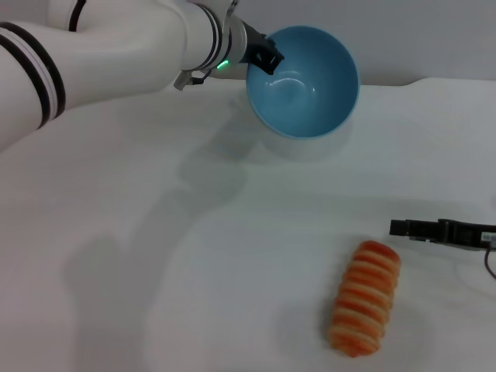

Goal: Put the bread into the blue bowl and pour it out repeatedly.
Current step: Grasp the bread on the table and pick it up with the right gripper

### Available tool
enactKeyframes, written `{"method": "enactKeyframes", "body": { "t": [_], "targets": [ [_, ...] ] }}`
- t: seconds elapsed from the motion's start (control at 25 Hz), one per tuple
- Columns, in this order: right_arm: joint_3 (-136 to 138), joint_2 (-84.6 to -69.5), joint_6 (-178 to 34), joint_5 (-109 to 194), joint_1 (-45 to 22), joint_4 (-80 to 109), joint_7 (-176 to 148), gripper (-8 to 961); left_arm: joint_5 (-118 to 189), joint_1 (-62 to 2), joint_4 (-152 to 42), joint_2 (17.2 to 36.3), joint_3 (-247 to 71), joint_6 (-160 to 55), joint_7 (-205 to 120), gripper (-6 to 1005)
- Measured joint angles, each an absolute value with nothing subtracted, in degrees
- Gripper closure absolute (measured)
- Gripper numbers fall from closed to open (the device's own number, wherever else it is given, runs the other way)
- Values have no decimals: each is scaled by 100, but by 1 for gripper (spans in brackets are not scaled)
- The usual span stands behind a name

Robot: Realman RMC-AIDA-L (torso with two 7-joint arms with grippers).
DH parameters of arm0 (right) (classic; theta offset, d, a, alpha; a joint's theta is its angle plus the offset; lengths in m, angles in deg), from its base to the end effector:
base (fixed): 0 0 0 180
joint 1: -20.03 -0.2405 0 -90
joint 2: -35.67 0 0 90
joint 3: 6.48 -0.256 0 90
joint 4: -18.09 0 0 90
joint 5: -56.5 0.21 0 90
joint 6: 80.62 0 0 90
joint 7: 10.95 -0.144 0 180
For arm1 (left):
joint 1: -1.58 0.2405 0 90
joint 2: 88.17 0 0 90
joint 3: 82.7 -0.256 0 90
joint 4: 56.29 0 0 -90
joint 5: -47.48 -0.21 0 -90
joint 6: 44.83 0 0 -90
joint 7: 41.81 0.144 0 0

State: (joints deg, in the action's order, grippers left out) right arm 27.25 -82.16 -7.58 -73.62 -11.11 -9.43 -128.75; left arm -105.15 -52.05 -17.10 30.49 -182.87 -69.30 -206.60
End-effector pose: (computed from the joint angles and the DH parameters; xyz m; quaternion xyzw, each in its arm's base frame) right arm 0.3270 0.3244 -0.0265 -0.7735 0.5996 0.1569 0.1322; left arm -0.1374 0.4679 -0.0758 -0.8869 -0.2075 0.0261 0.4119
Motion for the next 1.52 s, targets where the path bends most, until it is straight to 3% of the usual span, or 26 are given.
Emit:
{"method": "enactKeyframes", "body": {
  "t": [1.28, 1.52],
  "targets": [
    [3925, -8255, -1215, -7382, -1523, -329, -13400, 365, -10369, -5167, -1762, 3047, -18332, -6829, -20646, 1000],
    [4173, -8256, -1214, -7382, -1552, -405, -13364, 507, -10369, -5167, -1762, 3047, -18332, -6829, -20646, 999]
  ]
}}
